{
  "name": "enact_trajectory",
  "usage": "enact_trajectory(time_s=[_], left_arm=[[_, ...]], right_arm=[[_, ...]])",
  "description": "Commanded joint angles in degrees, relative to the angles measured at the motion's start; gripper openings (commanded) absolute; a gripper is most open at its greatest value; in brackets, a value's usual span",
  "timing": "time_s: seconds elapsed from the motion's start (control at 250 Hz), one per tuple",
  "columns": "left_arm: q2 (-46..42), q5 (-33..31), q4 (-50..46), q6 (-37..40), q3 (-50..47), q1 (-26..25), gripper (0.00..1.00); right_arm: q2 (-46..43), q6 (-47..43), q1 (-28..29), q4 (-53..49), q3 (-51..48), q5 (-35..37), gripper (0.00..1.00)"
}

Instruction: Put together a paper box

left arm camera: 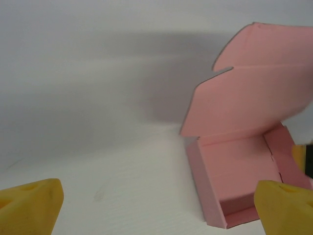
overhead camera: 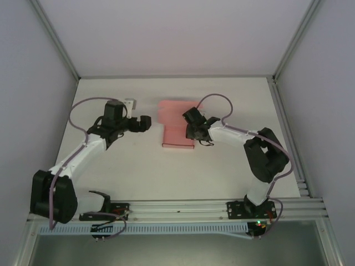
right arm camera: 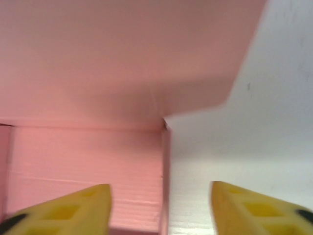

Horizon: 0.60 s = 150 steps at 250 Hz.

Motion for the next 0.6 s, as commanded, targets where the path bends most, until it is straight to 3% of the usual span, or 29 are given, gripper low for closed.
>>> enact_trajectory(time_s=[0.0,0.136,0.268,0.423,0.543,0.595], left_arm=[[6.27,8.02,1.71,9.94,6.14,0.31,1.0],[16.2,8.64,-3.52,18.19,15.41,0.39,1.0],[23.08,14.48,-9.79,25.51,22.92,0.26,0.99],[26.79,18.27,-14.7,33.42,26.67,-0.51,0.85],[29.89,18.37,-17.33,34.66,29.49,-0.75,0.76],[31.33,18.43,-18.41,34.59,30.82,-1.12,0.68]], right_arm=[[-3.19,-12.22,-3.62,-1.61,4.03,-1.25,0.64],[-2.56,-22.9,-9.3,-1.45,7.76,-9.95,0.65],[0.54,-35.49,-11.25,-5.33,12.81,-14.55,0.71],[5.8,-45.28,-12.34,-10.21,19.1,-20.35,0.7],[10.15,-45.18,-12.84,-17.0,25.6,-19.45,0.63],[10.73,-45.05,-12.84,-17.44,25.96,-19.7,0.61]])
